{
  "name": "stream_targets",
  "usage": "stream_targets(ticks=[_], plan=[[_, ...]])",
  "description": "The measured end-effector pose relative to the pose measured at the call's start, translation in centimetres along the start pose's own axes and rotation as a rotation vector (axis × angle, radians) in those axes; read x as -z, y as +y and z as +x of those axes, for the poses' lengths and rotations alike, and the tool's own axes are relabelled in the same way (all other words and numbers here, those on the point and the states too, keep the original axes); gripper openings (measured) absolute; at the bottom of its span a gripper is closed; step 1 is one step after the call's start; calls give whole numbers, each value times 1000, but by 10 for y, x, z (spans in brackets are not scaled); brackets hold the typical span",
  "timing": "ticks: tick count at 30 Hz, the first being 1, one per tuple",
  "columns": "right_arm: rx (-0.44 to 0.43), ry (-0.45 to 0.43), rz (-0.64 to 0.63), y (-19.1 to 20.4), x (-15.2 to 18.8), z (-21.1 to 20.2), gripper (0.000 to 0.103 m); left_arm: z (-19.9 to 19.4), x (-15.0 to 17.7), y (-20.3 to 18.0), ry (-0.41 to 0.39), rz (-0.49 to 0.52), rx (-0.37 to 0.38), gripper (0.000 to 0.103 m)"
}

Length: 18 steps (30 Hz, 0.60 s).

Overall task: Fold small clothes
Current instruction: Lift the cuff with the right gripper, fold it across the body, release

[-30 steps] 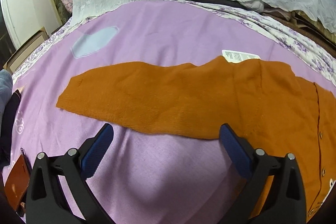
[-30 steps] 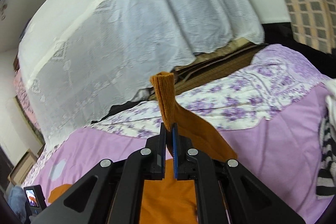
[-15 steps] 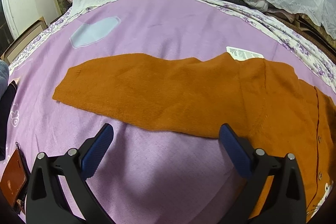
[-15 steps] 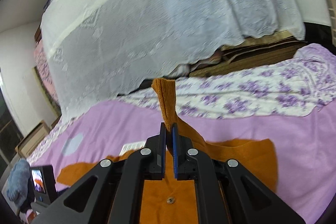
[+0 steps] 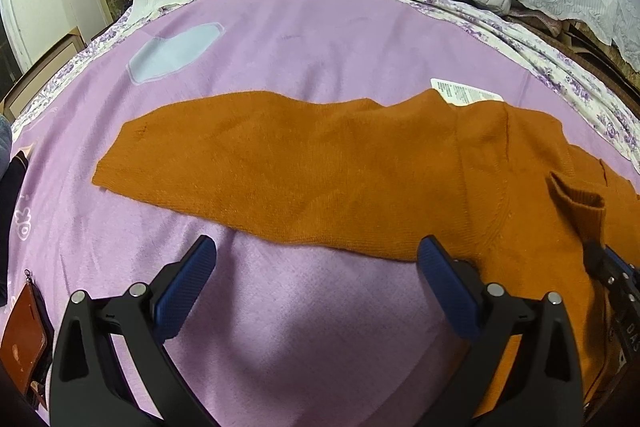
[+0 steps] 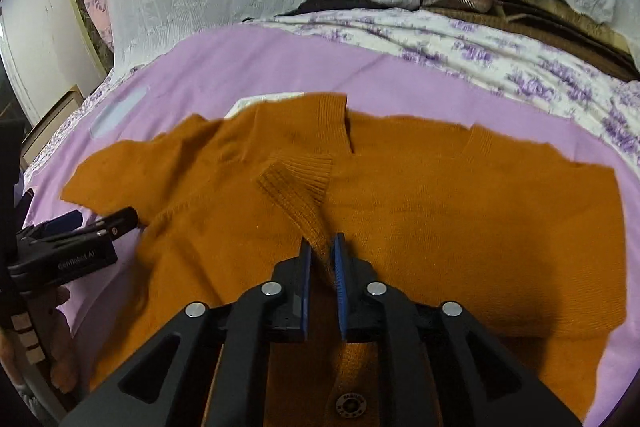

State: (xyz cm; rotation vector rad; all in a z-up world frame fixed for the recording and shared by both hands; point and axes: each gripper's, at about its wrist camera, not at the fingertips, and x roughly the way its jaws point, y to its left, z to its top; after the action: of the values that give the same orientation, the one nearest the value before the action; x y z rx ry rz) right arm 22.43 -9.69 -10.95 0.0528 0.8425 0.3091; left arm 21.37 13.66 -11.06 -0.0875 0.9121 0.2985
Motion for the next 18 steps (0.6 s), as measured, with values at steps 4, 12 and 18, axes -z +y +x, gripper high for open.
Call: stream_targets(ticks=[4, 12, 18], plan=[[-79, -76, -6, -3, -4, -38, 36, 1, 0, 2, 6, -9, 8, 99], [131, -95, 52, -63, 2, -51, 42, 1, -3, 7, 8, -27, 10, 99], [113, -15, 106, -73, 4, -35, 42, -4, -10, 33, -3, -88, 0, 99]])
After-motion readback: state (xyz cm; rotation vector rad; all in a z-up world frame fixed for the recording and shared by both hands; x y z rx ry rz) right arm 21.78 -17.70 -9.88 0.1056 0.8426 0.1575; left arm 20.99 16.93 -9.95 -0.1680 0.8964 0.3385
